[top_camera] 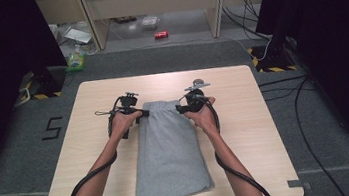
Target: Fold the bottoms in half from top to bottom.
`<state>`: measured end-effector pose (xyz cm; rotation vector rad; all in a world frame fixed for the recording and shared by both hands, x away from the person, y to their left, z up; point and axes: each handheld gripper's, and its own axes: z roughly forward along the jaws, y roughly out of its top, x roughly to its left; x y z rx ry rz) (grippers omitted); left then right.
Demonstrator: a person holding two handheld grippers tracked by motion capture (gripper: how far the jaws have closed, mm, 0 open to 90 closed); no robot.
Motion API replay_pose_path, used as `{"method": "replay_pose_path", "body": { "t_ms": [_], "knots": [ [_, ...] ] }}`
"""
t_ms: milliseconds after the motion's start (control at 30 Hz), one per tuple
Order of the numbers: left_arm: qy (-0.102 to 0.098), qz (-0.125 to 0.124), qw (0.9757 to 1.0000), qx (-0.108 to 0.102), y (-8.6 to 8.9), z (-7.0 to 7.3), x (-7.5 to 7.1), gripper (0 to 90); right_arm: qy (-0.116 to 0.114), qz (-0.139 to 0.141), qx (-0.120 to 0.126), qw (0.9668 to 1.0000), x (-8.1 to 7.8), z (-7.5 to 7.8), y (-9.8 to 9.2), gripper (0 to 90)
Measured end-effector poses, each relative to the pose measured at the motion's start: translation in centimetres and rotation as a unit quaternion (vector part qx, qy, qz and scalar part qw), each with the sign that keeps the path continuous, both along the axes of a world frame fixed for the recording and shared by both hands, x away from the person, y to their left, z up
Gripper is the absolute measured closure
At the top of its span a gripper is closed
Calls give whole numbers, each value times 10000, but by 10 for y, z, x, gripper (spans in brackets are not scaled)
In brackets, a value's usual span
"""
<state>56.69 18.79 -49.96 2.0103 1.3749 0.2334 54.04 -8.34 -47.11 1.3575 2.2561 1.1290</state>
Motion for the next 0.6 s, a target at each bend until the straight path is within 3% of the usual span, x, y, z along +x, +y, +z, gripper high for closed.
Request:
{"method": "replay_pose_path", "body": {
  "t_ms": [600],
  "knots": [
    [-13,-22,10000,37,0,0,-1,651,490,-104,-306,9983,22,-31,22,453]
  ]
}}
